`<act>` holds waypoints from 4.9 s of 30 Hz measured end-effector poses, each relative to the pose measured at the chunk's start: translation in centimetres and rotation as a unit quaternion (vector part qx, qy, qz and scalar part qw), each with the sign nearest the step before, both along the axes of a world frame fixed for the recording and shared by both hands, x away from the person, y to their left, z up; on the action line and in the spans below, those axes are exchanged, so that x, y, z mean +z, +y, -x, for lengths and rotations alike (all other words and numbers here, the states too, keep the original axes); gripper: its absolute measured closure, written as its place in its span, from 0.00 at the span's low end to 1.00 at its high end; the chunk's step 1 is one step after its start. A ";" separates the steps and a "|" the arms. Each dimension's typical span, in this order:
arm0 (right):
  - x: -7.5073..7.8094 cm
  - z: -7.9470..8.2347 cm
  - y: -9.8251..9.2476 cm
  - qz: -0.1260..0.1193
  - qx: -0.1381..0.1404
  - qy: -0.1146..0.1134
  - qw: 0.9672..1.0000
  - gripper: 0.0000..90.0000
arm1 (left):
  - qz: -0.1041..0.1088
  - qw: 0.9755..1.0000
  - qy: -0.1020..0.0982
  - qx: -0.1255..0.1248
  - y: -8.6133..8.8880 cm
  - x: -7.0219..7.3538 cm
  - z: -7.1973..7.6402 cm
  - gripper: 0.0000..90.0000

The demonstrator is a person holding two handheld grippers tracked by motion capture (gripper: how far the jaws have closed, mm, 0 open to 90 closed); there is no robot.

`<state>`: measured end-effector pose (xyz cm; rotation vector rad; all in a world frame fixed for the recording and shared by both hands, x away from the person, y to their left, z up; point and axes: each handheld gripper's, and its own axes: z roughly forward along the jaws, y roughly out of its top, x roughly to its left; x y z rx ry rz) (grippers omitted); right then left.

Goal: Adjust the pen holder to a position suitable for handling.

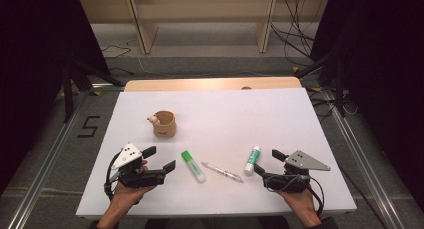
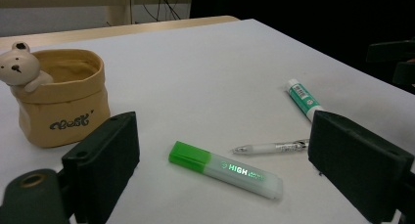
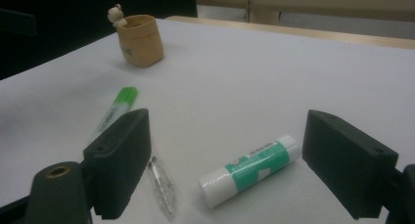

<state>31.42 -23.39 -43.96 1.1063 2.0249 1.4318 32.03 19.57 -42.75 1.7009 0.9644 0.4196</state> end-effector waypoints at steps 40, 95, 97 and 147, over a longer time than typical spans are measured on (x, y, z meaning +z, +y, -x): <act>-0.1 -0.2 0.1 0.002 -0.009 0.002 1.000 0.22 | -0.053 0.987 0.064 0.137 3.5 0.0 -6.1 0.40; -0.2 -0.3 0.2 0.004 -0.008 0.006 1.000 0.22 | -0.078 0.965 0.129 0.214 4.3 -5.8 -16.4 0.99; -0.2 -0.3 0.2 0.004 -0.007 0.005 1.000 0.22 | -0.077 0.965 0.132 0.213 4.2 -5.8 -16.5 0.99; -0.3 -0.5 0.5 0.007 -0.003 0.010 1.000 0.22 | -0.100 0.976 0.138 0.133 -5.1 -5.1 -16.8 0.99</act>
